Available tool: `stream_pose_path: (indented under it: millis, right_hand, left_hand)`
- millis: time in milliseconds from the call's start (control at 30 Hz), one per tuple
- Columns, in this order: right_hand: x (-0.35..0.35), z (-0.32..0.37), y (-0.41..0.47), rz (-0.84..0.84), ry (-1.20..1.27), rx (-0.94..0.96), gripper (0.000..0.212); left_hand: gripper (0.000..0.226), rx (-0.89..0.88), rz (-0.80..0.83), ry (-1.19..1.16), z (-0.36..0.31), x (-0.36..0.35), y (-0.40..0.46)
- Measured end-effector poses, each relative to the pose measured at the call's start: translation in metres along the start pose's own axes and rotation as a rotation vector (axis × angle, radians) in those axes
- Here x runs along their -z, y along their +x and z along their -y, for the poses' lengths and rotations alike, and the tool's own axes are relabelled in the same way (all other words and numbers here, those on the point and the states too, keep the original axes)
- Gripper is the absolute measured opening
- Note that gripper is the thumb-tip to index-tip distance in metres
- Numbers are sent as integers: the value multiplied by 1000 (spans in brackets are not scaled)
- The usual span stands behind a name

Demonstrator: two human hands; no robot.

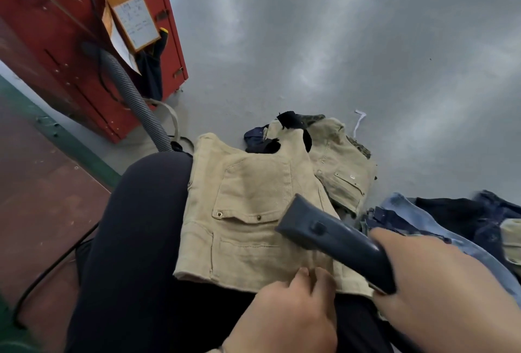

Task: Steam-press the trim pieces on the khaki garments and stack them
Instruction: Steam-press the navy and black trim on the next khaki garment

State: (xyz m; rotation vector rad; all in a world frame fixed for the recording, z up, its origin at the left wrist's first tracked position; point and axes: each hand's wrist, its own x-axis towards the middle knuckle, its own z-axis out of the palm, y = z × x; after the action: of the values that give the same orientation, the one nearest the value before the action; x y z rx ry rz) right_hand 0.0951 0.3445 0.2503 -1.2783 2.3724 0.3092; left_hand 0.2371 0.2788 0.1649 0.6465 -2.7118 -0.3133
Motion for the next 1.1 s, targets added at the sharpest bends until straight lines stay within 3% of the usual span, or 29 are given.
stream_pose_path:
  millis: [167,300,367,467,600,667,800,900,1100]
  right_hand:
    - [14,21,51,-261,-16,-76,14]
    - [34,9,97,-267,164,-201,19]
    - [39,-3,91,-276,245,-161,18]
    - [36,-15,51,-211,259,-67,21]
    - [13,-8,10,26,21,-34,17]
    - [6,-2,3,66,-47,-23,18]
    - [12,16,20,-33,-84,-7,16]
    - [17,29,40,-115,-50,31,16]
    - [35,20,81,-267,216,-75,19]
  left_hand:
    - [36,-61,176,87,10,4,-3]
    - [12,-187,158,92,14,15,1]
    - [16,-230,153,65,19,18,3]
    - [16,-225,135,23,21,15,4]
    - [29,-206,60,33,18,9,8]
    - [32,-223,62,45,18,9,10]
    - [36,-231,160,21,20,9,11]
    - [24,-248,245,-16,23,12,12]
    - [47,-227,376,-92,31,26,10]
